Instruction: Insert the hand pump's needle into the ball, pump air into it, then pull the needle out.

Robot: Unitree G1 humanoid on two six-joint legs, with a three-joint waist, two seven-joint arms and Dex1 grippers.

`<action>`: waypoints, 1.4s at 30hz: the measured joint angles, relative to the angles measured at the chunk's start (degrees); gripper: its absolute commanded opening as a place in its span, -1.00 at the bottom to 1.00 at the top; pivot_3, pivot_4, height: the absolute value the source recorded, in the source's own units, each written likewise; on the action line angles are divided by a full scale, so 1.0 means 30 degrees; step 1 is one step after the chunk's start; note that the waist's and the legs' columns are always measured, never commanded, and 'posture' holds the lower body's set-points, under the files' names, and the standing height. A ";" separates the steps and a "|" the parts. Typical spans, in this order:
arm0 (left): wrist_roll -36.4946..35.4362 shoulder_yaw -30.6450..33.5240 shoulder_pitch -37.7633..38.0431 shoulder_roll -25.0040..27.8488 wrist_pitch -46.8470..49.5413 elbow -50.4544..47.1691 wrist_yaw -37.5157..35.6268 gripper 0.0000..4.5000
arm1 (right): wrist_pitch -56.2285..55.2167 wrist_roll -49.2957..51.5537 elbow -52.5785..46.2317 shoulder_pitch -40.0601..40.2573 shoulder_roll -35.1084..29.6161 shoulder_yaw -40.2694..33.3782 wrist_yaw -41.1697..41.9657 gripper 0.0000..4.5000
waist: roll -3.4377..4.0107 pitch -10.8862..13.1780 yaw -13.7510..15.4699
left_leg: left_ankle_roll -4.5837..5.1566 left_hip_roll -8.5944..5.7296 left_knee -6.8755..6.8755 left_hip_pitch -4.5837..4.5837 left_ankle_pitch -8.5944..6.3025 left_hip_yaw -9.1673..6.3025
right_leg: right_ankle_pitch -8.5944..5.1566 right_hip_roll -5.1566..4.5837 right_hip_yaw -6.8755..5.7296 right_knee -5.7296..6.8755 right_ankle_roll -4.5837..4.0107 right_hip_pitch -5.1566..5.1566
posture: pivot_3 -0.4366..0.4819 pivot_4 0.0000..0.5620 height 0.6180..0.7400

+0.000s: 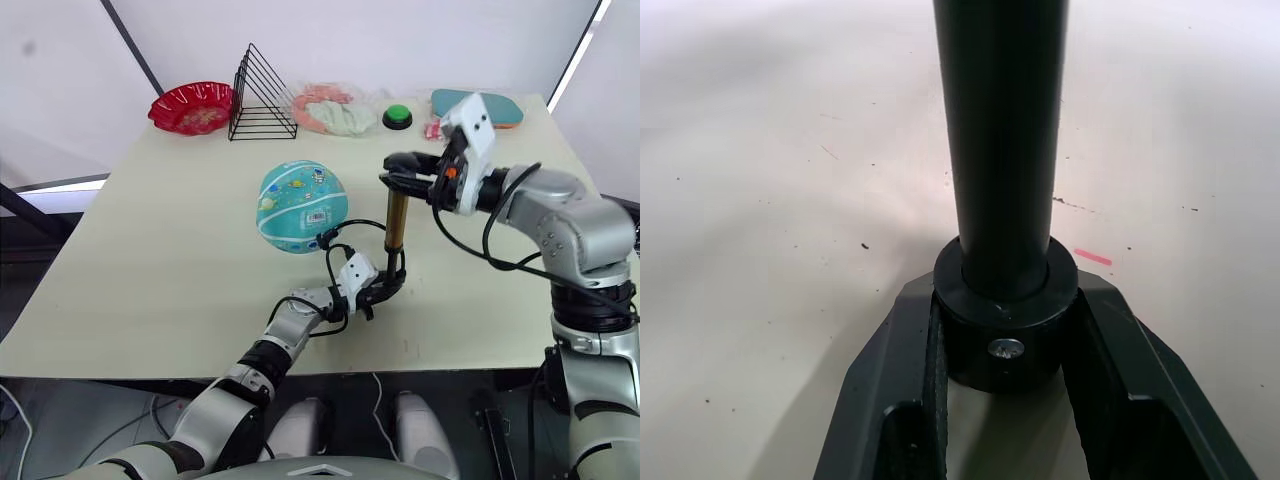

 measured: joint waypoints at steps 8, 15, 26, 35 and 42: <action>0.0007 -0.0012 -0.0187 0.0001 -0.0014 0.0073 0.0000 -0.53 | 0.0689 0.1132 0.0341 -0.1334 -0.0874 -0.0510 -0.0060 -0.27 | -0.0043 0.0048 0.0005 | 0.0000 0.0002 0.0021 -0.0017 0.0000 -0.0006 | 0.0002 -0.0003 -0.0008 0.0000 0.0002 0.0000 | -0.05 -0.47 1.00; 0.0081 -0.0050 -0.0083 0.0055 -0.0014 0.0091 0.0070 -0.53 | -0.0677 0.0600 -0.0254 0.0555 -0.0859 -0.0073 0.0106 -0.27 | -0.0053 0.0023 0.0002 | 0.0001 0.0003 0.0030 0.0006 -0.0001 -0.0009 | 0.0003 0.0001 -0.0012 0.0003 0.0005 0.0026 | -0.05 -0.47 1.00; 0.0282 -0.0042 0.0087 0.0197 0.0010 0.0388 0.0374 -0.53 | -0.6194 -0.3677 0.0123 0.6206 0.0788 0.3738 0.0139 -0.28 | -0.0232 -0.0348 -0.0125 | -0.0003 0.0027 -0.0100 0.0287 -0.0004 0.0026 | -0.0074 0.0025 0.0019 0.0006 -0.0090 0.0207 | -0.05 -0.47 1.00; 0.0309 0.0048 0.0140 0.0351 0.0070 0.0677 0.0487 -0.53 | -0.8284 -0.5404 0.1297 0.7361 0.2516 0.4532 0.0099 -0.28 | -0.0275 -0.0620 -0.0450 | -0.0005 0.0053 -0.0120 0.0364 -0.0005 0.0004 | -0.0091 0.0044 -0.0001 0.0008 -0.0119 0.0260 | -0.05 -0.47 1.00; 0.0297 0.0050 0.0131 0.0377 0.0060 0.0679 0.0465 -0.53 | -0.8145 -0.5398 0.1342 0.7234 0.2562 0.4388 0.0153 -0.28 | -0.0266 -0.0622 -0.0452 | -0.0006 0.0046 -0.0119 0.0352 -0.0005 0.0007 | -0.0090 0.0035 -0.0001 0.0007 -0.0118 0.0257 | -0.05 -0.47 1.00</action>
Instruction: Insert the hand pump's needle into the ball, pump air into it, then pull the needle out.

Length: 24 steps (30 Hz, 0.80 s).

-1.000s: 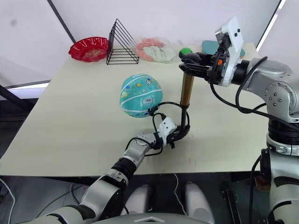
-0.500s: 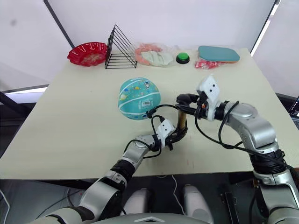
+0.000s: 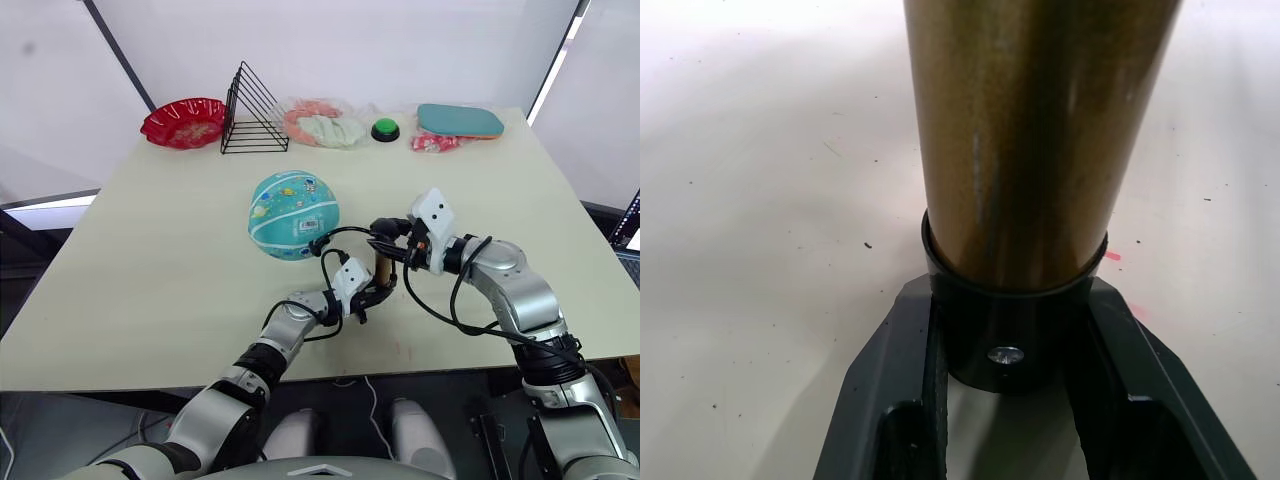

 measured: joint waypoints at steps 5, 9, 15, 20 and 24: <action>-0.0028 -0.0002 -0.0108 -0.0071 -0.0071 -0.0008 -0.0128 -0.53 | 0.1031 0.0526 -0.0359 -0.0425 -0.0089 -0.0714 -0.0007 -0.28 | 0.0046 0.0099 0.0057 | 0.0000 -0.0015 0.0003 -0.0034 0.0000 0.0000 | 0.0001 -0.0014 0.0000 -0.0001 0.0002 -0.0021 | -0.05 -0.47 1.00; -0.0090 -0.0001 -0.0226 -0.0120 -0.0216 -0.0105 -0.0328 -0.53 | 0.3859 0.1542 -0.1082 -0.1704 -0.0903 -0.1459 -0.0119 -0.28 | 0.0124 0.0277 0.0171 | 0.0001 -0.0038 0.0008 -0.0118 0.0002 0.0011 | 0.0005 -0.0035 0.0011 0.0000 0.0009 -0.0095 | -0.05 -0.47 1.00; -0.0216 -0.0067 -0.0265 -0.0323 -0.0347 -0.0175 -0.0525 -0.53 | 0.7639 0.4228 -0.2506 -0.5307 -0.1867 -0.3386 -0.0629 -0.28 | 0.0177 0.0518 0.0464 | 0.0003 -0.0043 0.0016 -0.0213 0.0003 -0.0007 | 0.0043 -0.0028 0.0001 -0.0004 0.0072 -0.0177 | -0.05 -0.47 1.00; -0.0216 -0.0070 -0.0366 -0.0329 -0.0420 -0.0175 -0.0541 -0.53 | 0.9830 0.6193 -0.2452 -0.7982 -0.2916 -0.5035 -0.1054 -0.28 | 0.0203 0.0612 0.0469 | 0.0005 -0.0047 0.0056 -0.0295 0.0005 -0.0008 | 0.0050 -0.0041 -0.0004 -0.0005 0.0084 -0.0225 | -0.05 -0.47 1.00; -0.0235 -0.0042 -0.0464 -0.0338 -0.0454 -0.0155 -0.0505 -0.53 | 1.1039 0.7045 -0.1920 -0.8998 -0.3417 -0.5324 -0.1371 -0.28 | 0.0185 0.0644 0.0465 | 0.0005 -0.0045 0.0067 -0.0344 0.0005 -0.0016 | 0.0054 -0.0040 -0.0012 -0.0003 0.0088 -0.0261 | -0.05 -0.47 1.00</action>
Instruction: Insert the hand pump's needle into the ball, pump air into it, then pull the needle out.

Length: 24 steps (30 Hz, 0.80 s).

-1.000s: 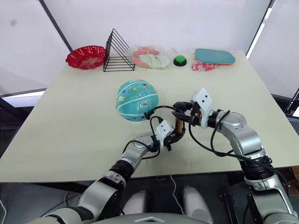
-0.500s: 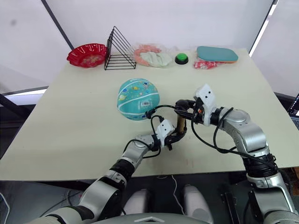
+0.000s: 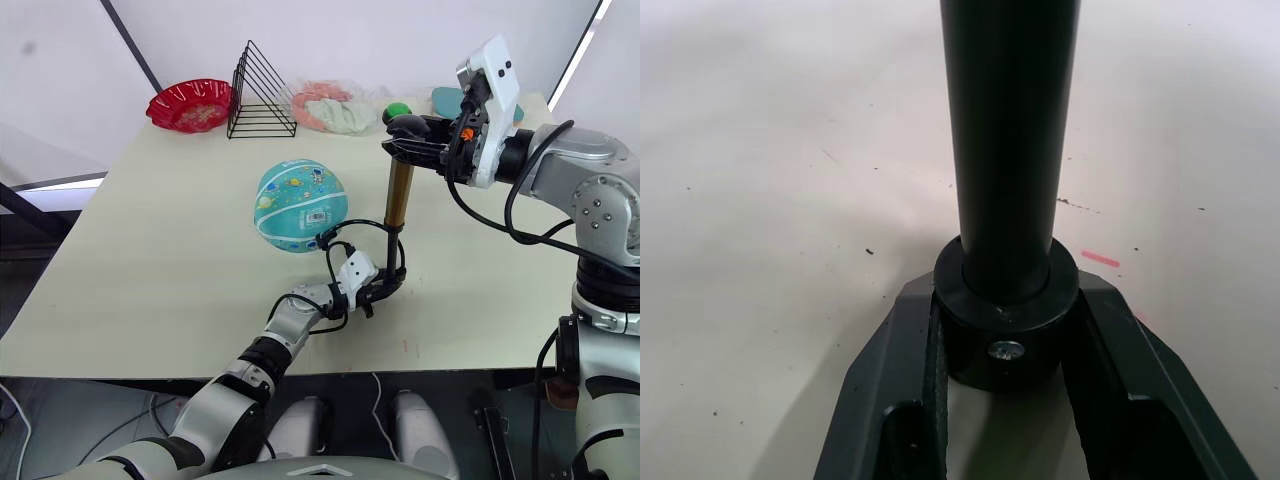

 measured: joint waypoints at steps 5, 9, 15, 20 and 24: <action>0.0033 -0.0063 -0.0014 -0.0026 -0.0010 0.0012 -0.0003 -0.53 | -0.0796 -0.0023 -0.0686 0.0880 -0.0286 0.0301 0.0386 -0.28 | -0.0005 -0.0009 0.0034 | 0.0001 0.0000 -0.0005 -0.0018 -0.0001 -0.0004 | 0.0000 0.0003 -0.0005 -0.0002 0.0018 -0.0011 | -0.05 -0.47 1.00; 0.0064 -0.0060 0.0071 0.0075 0.0003 0.0014 0.0170 -0.53 | -0.2645 -0.0848 -0.1021 0.2805 -0.0073 0.1241 0.0614 -0.28 | 0.0000 -0.0024 -0.0056 | 0.0001 0.0002 -0.0004 0.0054 -0.0001 0.0009 | -0.0002 0.0006 0.0007 0.0007 0.0022 0.0049 | -0.05 -0.47 1.00; 0.0082 -0.0054 0.0248 0.0166 0.0056 0.0009 0.0222 -0.53 | -0.5970 -0.3071 -0.0277 0.5550 0.0575 0.3186 0.1016 -0.28 | -0.0070 -0.0140 -0.0098 | 0.0000 0.0016 -0.0067 0.0217 -0.0002 0.0022 | -0.0017 0.0032 0.0025 0.0013 0.0003 0.0156 | -0.05 -0.47 1.00; 0.0215 -0.0047 0.0421 0.0184 0.0249 0.0050 0.0504 -0.53 | -0.9174 -0.5354 0.0878 0.8045 0.2023 0.5263 0.1032 -0.28 | -0.0207 -0.0474 -0.0127 | 0.0000 0.0042 -0.0107 0.0279 -0.0005 0.0023 | -0.0041 0.0063 0.0030 0.0014 -0.0035 0.0187 | -0.05 -0.47 1.00; 0.0247 0.0007 0.0529 0.0258 0.0365 0.0090 0.0518 -0.53 | -1.0440 -0.6503 0.1543 0.8856 0.2961 0.5802 0.1010 -0.29 | -0.0209 -0.0641 -0.0337 | 0.0039 0.0054 -0.0107 0.0350 -0.0033 0.0025 | -0.0099 0.0067 0.0025 0.0012 -0.0112 0.0272 | -0.05 -0.47 1.00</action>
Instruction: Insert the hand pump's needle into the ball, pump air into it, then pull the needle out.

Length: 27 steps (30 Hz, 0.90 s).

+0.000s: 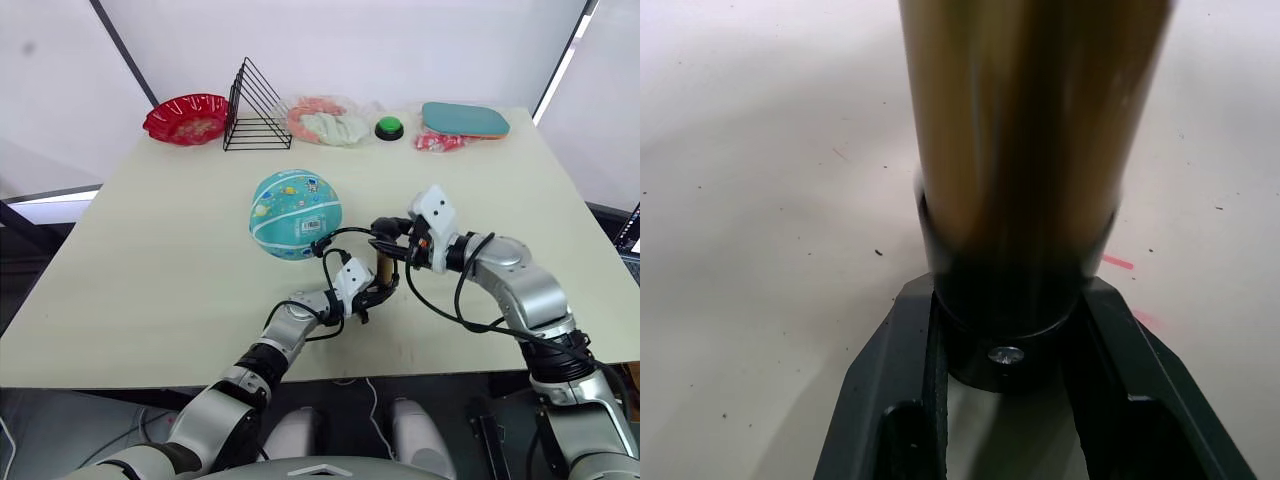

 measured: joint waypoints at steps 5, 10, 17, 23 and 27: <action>-0.0009 0.0023 0.0027 0.0023 0.0057 -0.0004 -0.0004 -0.53 | -0.0139 -0.0266 0.0212 -0.0099 0.0207 0.0001 0.0176 -0.29 | 0.0014 -0.0060 -0.0139 | 0.0000 0.0004 0.0000 0.0028 0.0000 -0.0021 | -0.0002 0.0002 -0.0020 0.0004 -0.0004 0.0007 | -0.05 -0.47 1.00; -0.0034 0.0032 0.0015 0.0018 0.0057 -0.0021 -0.0019 -0.53 | -0.0120 -0.0246 0.0281 -0.0193 0.0234 -0.0305 0.0349 -0.29 | 0.0008 -0.0051 -0.0102 | 0.0000 -0.0007 0.0001 0.0006 0.0000 -0.0018 | -0.0002 -0.0013 -0.0020 0.0000 -0.0004 0.0000 | -0.05 -0.47 1.00; -0.0073 0.0029 -0.0034 -0.0090 0.0038 -0.0213 -0.0292 -0.53 | 0.1726 0.0933 -0.0436 -0.0654 -0.0479 -0.1686 0.0569 -0.29 | 0.0125 0.0149 0.0072 | 0.0000 -0.0033 0.0011 -0.0086 0.0001 -0.0016 | 0.0003 -0.0031 -0.0014 -0.0003 0.0005 -0.0073 | -0.05 -0.47 1.00; -0.0232 0.0031 -0.0078 -0.0204 0.0011 -0.0574 -0.0553 -0.53 | 0.6482 0.4413 -0.1766 -0.4572 -0.1970 -0.4121 0.0218 -0.29 | 0.0278 0.0482 0.0325 | 0.0002 -0.0051 0.0046 -0.0227 0.0003 -0.0008 | 0.0058 -0.0044 -0.0002 -0.0001 0.0107 -0.0194 | -0.05 -0.47 1.00; -0.0232 -0.0027 -0.0110 -0.0263 0.0011 -0.0598 -0.0600 -0.53 | 0.8273 0.6216 -0.2240 -0.6570 -0.2379 -0.5265 -0.0252 -0.29 | 0.0245 0.0506 0.0374 | 0.0003 -0.0049 0.0046 -0.0262 0.0002 -0.0037 | 0.0055 -0.0048 -0.0032 -0.0012 0.0108 -0.0199 | -0.05 -0.47 1.00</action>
